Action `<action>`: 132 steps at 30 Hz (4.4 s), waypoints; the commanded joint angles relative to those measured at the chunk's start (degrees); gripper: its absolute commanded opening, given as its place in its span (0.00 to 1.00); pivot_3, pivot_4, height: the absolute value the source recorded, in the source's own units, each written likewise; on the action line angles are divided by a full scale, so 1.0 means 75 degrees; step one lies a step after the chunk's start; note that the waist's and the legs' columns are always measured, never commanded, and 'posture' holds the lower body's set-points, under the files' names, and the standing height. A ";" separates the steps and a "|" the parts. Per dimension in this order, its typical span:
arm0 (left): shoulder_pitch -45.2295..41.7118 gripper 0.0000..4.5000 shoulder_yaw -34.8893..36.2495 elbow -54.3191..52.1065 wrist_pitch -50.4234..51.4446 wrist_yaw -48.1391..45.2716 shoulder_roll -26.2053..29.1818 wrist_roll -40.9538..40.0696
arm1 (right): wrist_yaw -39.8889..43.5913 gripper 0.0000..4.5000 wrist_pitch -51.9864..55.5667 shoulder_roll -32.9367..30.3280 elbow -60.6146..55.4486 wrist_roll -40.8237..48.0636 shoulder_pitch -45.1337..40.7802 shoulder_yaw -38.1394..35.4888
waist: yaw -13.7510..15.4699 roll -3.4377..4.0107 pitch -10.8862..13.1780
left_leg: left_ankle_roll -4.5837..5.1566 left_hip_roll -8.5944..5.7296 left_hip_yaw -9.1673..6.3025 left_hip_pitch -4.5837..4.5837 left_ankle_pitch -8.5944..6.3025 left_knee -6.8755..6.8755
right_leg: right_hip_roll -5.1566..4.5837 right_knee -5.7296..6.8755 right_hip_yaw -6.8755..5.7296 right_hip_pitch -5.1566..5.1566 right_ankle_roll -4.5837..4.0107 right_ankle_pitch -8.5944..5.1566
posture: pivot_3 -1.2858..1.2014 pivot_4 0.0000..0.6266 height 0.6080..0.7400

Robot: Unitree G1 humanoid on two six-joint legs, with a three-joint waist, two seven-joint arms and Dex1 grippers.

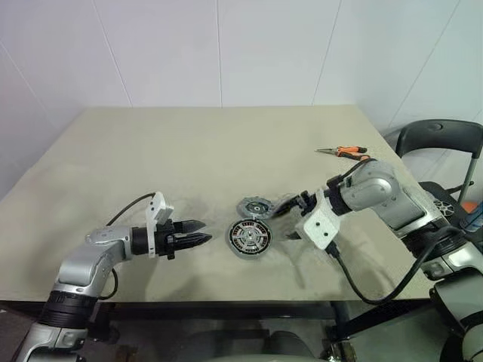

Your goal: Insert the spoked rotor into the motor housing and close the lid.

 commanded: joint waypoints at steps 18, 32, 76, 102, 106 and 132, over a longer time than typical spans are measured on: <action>0.0519 0.54 0.0309 -0.0875 0.0211 0.0558 0.0059 -0.0147 | -0.1683 0.67 -0.3147 0.1193 0.2941 -0.2440 -0.1293 0.0959 | -0.0021 0.0000 0.0000 | -0.0011 0.0002 0.0007 0.0077 0.0002 -0.0021 | 0.0000 -0.0003 0.0001 0.0063 -0.0004 -0.0002 | 0.52 0.00 1.00; 0.0583 0.54 0.0381 -0.1045 0.0372 0.0755 0.0082 -0.0216 | -0.2776 0.59 -0.3620 0.1511 0.3554 -0.3411 -0.1536 0.1239 | -0.0074 -0.0001 -0.0001 | -0.0016 0.0004 0.0009 0.0099 0.0005 -0.0019 | 0.0001 0.0005 0.0001 0.0080 -0.0005 -0.0003 | 0.52 0.00 1.00; 0.0492 0.54 0.0291 -0.0711 0.0256 0.1041 -0.0247 0.0010 | -0.1898 0.01 -0.2662 0.1894 0.3844 -0.2519 -0.2124 0.1223 | -0.0214 -0.0001 0.0000 | -0.0023 0.0004 0.0012 0.0110 0.0007 -0.0022 | 0.0000 0.0014 0.0001 0.0087 -0.0002 -0.0001 | 0.52 0.00 1.00; 0.0174 0.54 0.0101 -0.0221 0.0051 0.1006 -0.0528 0.0244 | -0.0446 0.01 -0.0192 0.1852 0.2801 -0.1580 -0.1978 0.0689 | -0.0224 0.0002 0.0002 | -0.0043 0.0007 0.0022 0.0085 -0.0005 -0.0043 | -0.0003 0.0007 0.0001 0.0048 0.0002 0.0002 | 0.52 0.00 1.00; 0.0290 0.54 0.0133 -0.0314 0.0062 0.1048 -0.0517 0.0225 | -0.0895 0.01 -0.0647 0.2034 0.3205 -0.1943 -0.2068 0.0750 | -0.0221 0.0001 0.0002 | -0.0043 0.0006 0.0024 0.0082 -0.0005 -0.0042 | -0.0004 0.0004 0.0001 0.0049 0.0003 0.0002 | 0.52 0.00 1.00; 0.0324 0.54 0.0279 -0.0380 0.0165 0.1012 -0.0527 0.0038 | 0.0723 0.37 0.6710 0.1382 -0.0376 0.1818 -0.1201 -0.1370 | -0.0190 0.0000 0.0002 | -0.0041 0.0008 0.0022 0.0084 -0.0007 -0.0041 | -0.0010 0.0006 0.0001 0.0052 0.0003 0.0003 | 0.52 0.00 1.00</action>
